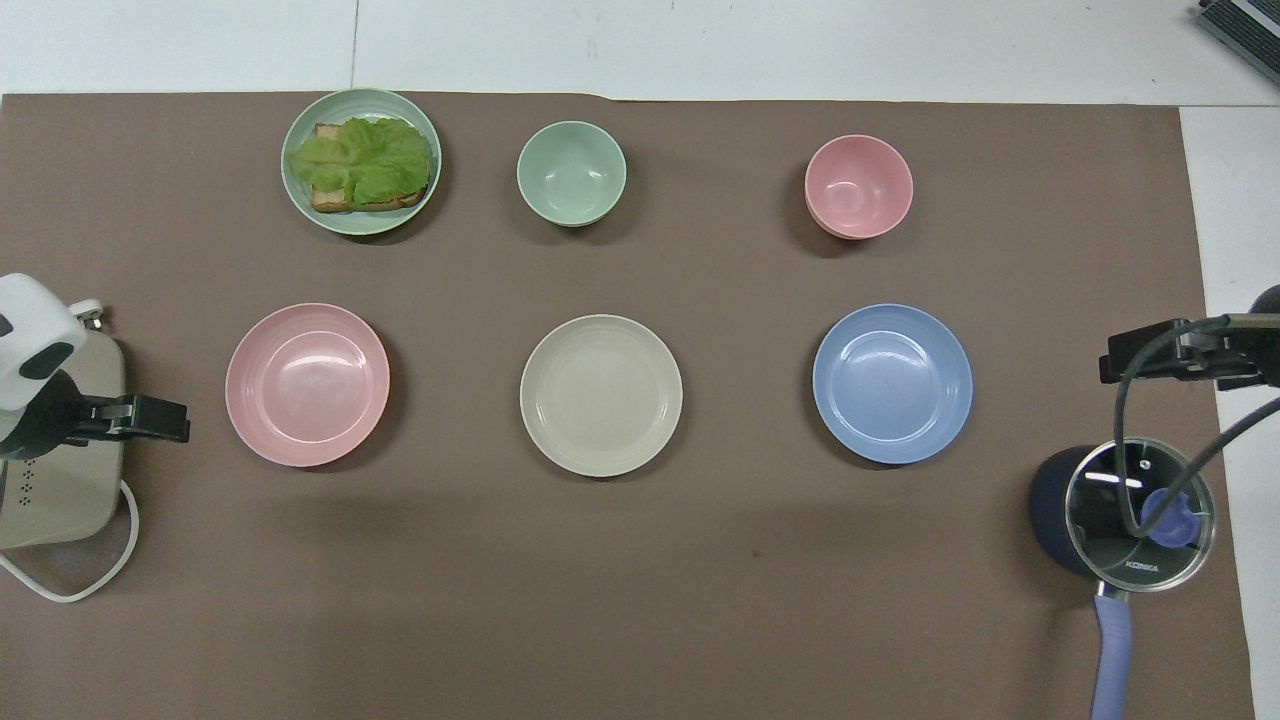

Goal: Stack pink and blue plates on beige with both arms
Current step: 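Reach the left gripper to the pink plate rim and grasp it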

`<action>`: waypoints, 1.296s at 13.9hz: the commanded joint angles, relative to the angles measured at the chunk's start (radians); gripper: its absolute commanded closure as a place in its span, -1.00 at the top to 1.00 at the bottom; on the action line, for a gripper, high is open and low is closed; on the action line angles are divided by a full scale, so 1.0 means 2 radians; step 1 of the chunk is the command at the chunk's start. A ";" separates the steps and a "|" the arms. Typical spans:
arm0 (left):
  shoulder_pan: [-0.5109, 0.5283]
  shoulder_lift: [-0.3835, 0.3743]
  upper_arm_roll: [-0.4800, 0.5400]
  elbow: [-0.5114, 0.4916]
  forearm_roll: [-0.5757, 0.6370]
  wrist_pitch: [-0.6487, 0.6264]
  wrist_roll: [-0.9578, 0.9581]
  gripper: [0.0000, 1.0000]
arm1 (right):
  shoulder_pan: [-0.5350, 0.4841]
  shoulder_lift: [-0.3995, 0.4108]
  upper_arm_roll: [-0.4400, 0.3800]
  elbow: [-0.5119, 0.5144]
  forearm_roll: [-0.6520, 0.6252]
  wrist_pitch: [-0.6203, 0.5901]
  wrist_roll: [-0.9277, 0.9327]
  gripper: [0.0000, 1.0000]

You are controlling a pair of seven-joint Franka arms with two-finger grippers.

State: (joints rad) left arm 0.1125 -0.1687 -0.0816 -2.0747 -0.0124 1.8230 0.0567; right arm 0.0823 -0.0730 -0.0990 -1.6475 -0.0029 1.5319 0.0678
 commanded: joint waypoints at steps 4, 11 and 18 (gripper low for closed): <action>-0.006 0.083 0.002 -0.036 -0.007 0.115 -0.002 1.00 | -0.006 -0.014 0.003 -0.017 -0.003 0.011 -0.009 1.00; 0.000 0.153 0.002 -0.062 -0.007 0.199 0.003 1.00 | -0.006 -0.014 0.003 -0.017 -0.003 0.011 -0.008 1.00; 0.002 0.160 0.002 -0.061 -0.007 0.208 0.004 -0.71 | -0.006 -0.014 0.003 -0.017 -0.003 0.011 -0.008 1.00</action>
State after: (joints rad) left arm 0.1123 0.1616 -0.0792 -2.1816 -0.0173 2.2214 0.0572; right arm 0.0823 -0.0730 -0.0990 -1.6476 -0.0029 1.5319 0.0678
